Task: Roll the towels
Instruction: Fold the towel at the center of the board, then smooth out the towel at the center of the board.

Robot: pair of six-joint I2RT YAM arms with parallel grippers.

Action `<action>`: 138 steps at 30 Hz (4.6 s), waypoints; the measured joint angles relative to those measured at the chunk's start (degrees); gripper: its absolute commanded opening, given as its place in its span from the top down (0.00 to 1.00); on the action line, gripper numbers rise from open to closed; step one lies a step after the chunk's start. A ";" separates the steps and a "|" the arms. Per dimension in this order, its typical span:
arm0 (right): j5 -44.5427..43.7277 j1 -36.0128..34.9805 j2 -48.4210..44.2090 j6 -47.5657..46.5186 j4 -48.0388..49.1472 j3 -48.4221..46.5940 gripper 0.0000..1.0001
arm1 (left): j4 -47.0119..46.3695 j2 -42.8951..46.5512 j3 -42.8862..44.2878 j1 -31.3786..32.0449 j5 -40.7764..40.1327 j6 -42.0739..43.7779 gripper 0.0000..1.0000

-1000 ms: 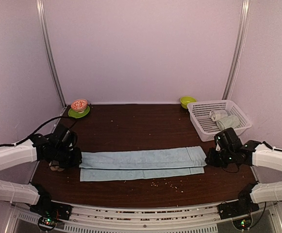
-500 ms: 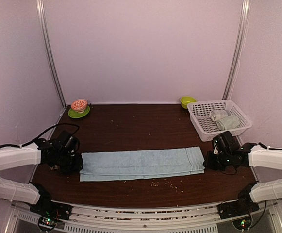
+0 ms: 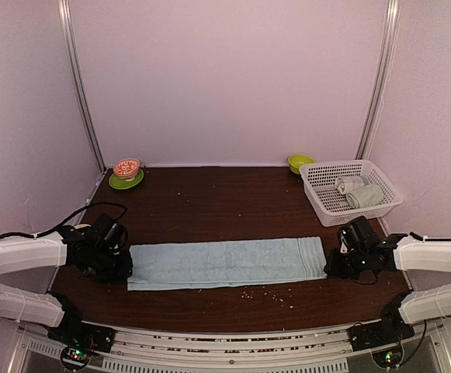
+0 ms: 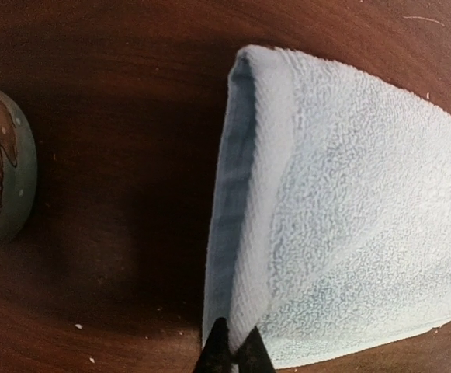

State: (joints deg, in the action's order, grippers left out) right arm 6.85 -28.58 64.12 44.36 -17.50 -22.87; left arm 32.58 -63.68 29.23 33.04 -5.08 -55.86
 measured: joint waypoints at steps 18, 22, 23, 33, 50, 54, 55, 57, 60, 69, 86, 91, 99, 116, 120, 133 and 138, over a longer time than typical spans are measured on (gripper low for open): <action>0.26 -0.55 -8.20 -0.83 -9.25 -5.68 0.47 | 7.30 6.38 3.54 0.96 2.08 0.26 0.30; -1.46 -3.28 -11.63 -1.99 -12.44 -11.52 0.52 | 8.90 6.64 12.46 5.31 3.41 1.57 0.40; -1.55 -4.39 -11.87 -2.21 -11.91 -12.41 0.53 | 8.41 5.84 14.25 6.16 3.80 1.90 0.47; 0.44 -9.55 9.86 0.70 0.85 -13.25 0.62 | -5.33 -18.91 18.97 8.31 6.86 5.42 0.92; 0.81 -9.92 5.75 7.56 9.97 -0.37 0.59 | -19.06 -12.52 -0.70 9.94 9.11 1.95 1.00; 0.85 -10.34 -2.05 8.33 4.22 2.21 0.54 | -15.78 -10.08 -0.87 11.32 9.42 2.51 0.77; 0.72 -10.34 -3.63 8.13 2.14 2.03 0.53 | -13.57 -9.16 -0.52 11.58 9.44 3.15 0.71; 0.04 -10.34 -6.67 7.26 -2.91 0.02 0.52 | -8.74 -7.52 1.09 11.69 9.38 4.52 0.60; -2.47 -10.23 -7.89 4.70 -9.40 -7.78 0.52 | -1.79 -5.64 7.85 11.69 9.31 6.58 0.56; -4.17 -7.45 3.93 0.39 -5.44 -17.73 0.60 | -4.26 -16.00 24.87 11.69 8.83 11.28 0.67; 0.02 1.22 23.17 4.79 9.46 -15.37 0.64 | -10.73 -26.45 15.37 11.32 5.07 9.64 0.80; 1.09 1.73 23.50 5.09 10.71 -15.93 0.58 | -11.98 -25.27 14.08 11.32 5.09 9.73 0.65; -1.46 -2.49 9.40 0.76 -0.44 -16.48 0.55 | -3.93 -18.47 16.70 11.15 3.30 11.30 0.53; -6.29 -15.50 14.86 2.51 -3.08 -11.63 0.60 | -3.28 -24.17 14.86 6.45 -1.36 11.28 0.64; -7.26 -15.32 11.85 2.62 -2.86 -8.96 0.60 | -4.68 -25.57 15.85 7.17 -0.81 11.93 0.64; -8.33 -12.74 0.15 5.57 -8.33 -3.45 0.47 | -5.05 -28.04 20.79 9.35 1.99 15.08 0.54; -9.86 -11.43 -10.19 11.06 -13.33 -3.96 0.36 | -2.89 -22.08 21.73 9.35 2.14 16.04 0.53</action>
State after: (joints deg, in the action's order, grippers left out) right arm -3.01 -40.01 53.93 55.42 -30.83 -26.83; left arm 29.69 -85.76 50.96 42.39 -2.94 -39.81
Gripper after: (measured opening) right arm 0.604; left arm 0.466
